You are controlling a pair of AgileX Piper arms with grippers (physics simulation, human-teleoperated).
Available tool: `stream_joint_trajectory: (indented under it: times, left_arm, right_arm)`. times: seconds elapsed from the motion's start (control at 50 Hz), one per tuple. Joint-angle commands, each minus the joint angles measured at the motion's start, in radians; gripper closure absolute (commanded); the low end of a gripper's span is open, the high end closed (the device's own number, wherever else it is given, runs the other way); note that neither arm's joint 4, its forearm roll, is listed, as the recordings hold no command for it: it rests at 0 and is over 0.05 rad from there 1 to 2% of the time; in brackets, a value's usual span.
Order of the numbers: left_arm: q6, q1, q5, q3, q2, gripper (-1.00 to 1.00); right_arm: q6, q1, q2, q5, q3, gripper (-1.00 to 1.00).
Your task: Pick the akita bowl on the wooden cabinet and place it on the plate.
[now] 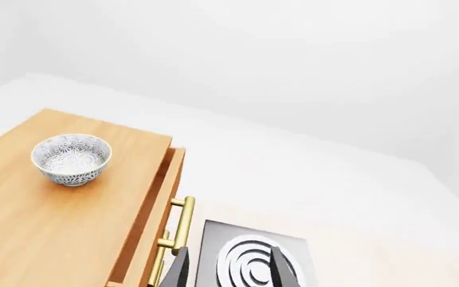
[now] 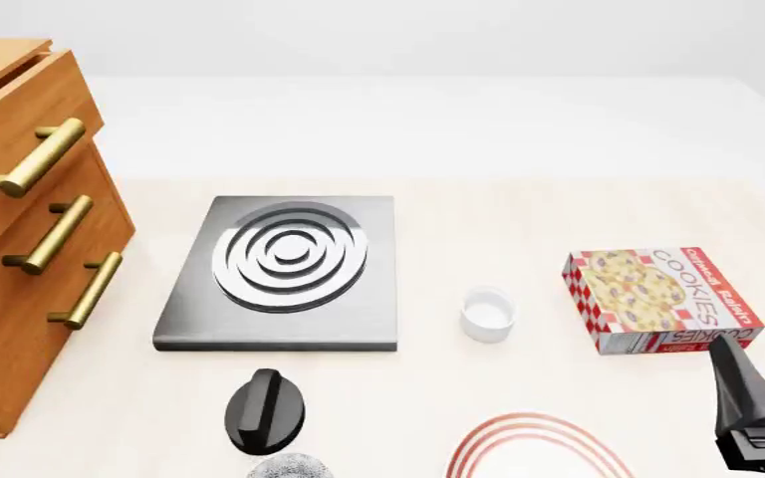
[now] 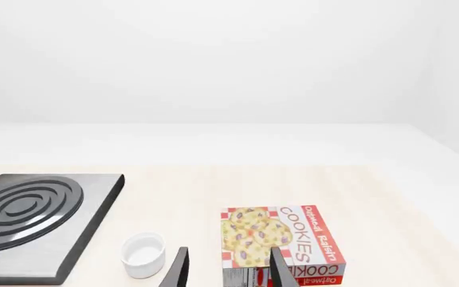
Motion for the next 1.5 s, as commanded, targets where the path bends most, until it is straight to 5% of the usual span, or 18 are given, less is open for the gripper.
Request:
stream_joint_trajectory:
  times: [0.02, 0.6, 1.4, 1.48, 1.5]
  left_arm:
    - [-0.057, 0.075, 0.038, -0.110, 0.052, -1.00]
    - [-0.178, 0.306, 0.062, -0.303, 0.187, -1.00]
    - [-0.278, 0.536, -0.062, -0.347, 0.459, -1.00]
    - [-0.285, 0.577, -0.068, -0.346, 0.486, -1.00]
    - [-0.298, 0.643, -0.079, -0.349, 0.521, -1.00]
  right_arm:
    - [0.000, 0.000, 0.000, 0.000, 0.000, -1.00]
    - [0.000, 0.000, 0.000, 0.000, 0.000, -1.00]
    - [0.000, 0.000, 0.000, 0.000, 0.000, -1.00]
    - [0.000, 0.000, 0.000, 0.000, 0.000, -1.00]
    - [0.000, 0.000, 0.000, 0.000, 0.000, -1.00]
